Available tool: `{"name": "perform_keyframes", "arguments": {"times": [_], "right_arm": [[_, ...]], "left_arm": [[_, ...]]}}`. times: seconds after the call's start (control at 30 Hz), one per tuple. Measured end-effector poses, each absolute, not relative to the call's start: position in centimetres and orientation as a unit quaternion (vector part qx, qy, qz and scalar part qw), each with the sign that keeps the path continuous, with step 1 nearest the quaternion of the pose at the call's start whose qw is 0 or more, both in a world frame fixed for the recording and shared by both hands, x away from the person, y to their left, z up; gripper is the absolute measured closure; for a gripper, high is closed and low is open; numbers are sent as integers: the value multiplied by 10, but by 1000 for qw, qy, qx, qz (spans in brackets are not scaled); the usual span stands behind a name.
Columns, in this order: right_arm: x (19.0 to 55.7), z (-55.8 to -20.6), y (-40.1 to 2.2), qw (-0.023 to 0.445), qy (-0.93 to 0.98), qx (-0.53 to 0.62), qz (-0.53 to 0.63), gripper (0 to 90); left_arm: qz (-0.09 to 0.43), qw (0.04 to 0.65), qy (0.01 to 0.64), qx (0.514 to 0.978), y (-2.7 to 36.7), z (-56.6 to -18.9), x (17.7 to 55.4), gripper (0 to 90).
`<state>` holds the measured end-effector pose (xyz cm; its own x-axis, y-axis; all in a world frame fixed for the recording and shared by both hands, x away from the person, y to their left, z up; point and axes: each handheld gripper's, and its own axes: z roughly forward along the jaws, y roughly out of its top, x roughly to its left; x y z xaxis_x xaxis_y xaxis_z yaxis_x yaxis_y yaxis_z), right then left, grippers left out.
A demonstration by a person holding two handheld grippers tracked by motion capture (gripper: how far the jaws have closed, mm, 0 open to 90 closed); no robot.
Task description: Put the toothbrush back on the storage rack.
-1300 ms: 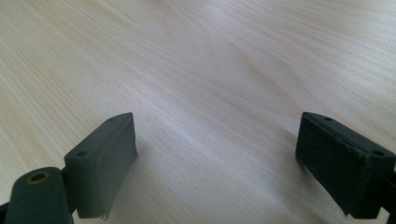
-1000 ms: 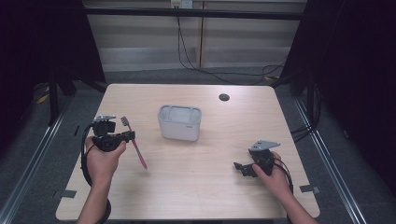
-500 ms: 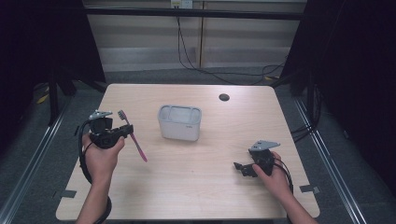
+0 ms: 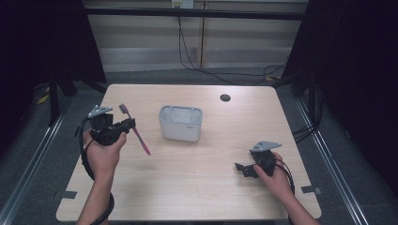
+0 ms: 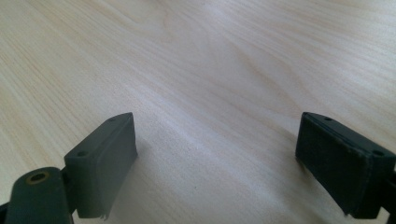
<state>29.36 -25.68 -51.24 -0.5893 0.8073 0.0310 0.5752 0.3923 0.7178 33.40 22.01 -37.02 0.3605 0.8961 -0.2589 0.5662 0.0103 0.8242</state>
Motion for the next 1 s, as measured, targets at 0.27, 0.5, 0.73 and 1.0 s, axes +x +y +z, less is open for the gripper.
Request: {"name": "perform_keyframes", "arguments": {"times": [0.27, 0.5, 0.73, 1.0], "right_arm": [[294, -512, -257, 164, 818, 422, 354, 118], [294, -512, -257, 164, 818, 422, 354, 118], [294, -512, -257, 164, 818, 423, 354, 118], [294, -512, -257, 164, 818, 422, 354, 118]], "left_arm": [[185, 478, 534, 672, 219, -365, 335, 820], [185, 491, 531, 665, 217, -360, 337, 820], [197, 492, 523, 667, 213, -356, 341, 820], [203, 498, 518, 665, 211, -352, 346, 820]]}}
